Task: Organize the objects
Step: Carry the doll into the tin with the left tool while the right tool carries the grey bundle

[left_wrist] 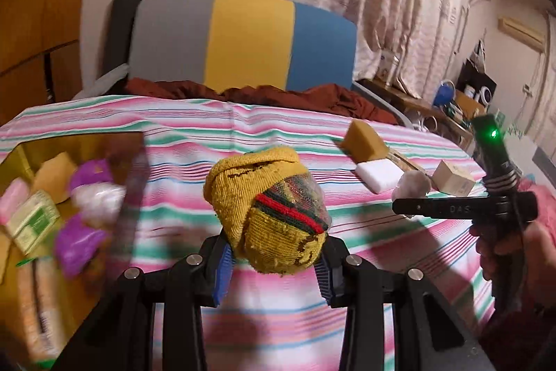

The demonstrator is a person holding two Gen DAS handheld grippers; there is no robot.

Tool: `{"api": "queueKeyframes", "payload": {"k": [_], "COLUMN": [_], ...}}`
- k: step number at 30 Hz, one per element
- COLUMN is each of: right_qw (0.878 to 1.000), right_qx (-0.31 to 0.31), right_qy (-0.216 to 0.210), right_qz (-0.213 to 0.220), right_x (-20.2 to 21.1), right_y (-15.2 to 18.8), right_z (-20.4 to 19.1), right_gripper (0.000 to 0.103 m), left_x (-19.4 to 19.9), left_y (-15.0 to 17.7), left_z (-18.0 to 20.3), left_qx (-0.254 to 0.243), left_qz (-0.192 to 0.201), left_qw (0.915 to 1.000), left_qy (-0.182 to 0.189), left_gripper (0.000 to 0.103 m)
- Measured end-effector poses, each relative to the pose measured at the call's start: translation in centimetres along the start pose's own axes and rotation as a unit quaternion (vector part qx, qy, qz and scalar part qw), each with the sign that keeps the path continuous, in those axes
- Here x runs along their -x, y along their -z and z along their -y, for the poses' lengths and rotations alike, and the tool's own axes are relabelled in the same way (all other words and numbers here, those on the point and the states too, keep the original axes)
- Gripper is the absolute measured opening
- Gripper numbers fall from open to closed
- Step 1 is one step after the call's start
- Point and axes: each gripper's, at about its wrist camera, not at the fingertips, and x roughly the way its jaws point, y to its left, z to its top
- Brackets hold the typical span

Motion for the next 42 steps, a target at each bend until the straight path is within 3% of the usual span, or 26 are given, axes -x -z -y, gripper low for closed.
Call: {"api": "queueKeyframes", "payload": {"k": [13,22,30,36,42], "right_qw": [0.995,0.986,0.971,0.957,0.951], "right_qx": [0.091,0.134,0.167,0.205,0.217], "right_qy": [-0.023,-0.088,-0.162,-0.198,-0.217], "right_qz": [0.031,0.050,0.055,0.056,0.032], "right_x": [0.6,2.3,3.7,3.4,1.3], "right_y": [1.3,2.1,2.8,3.4,4.4], "right_z": [-5.1,-10.5,-18.7,-25.8,-30.6], "right_gripper": [0.038,0.038,0.038,0.038,0.038], "left_x": [7.7,8.0,7.5,7.5,7.7], "left_y": [0.8,2.6,4.2,4.5,4.5], "left_z": [-10.7,-17.5,-20.2,-20.3,-19.9], "left_qx": [0.088,0.149,0.171,0.157,0.145], "left_qz": [0.036,-0.013,-0.050,-0.055,-0.059], "left_qw": [0.9922,0.9819,0.9746,0.9762,0.9758], "left_qy": [-0.081,-0.117,-0.135,-0.139,-0.153], "left_gripper": [0.039,0.040,0.040,0.041,0.052]}}
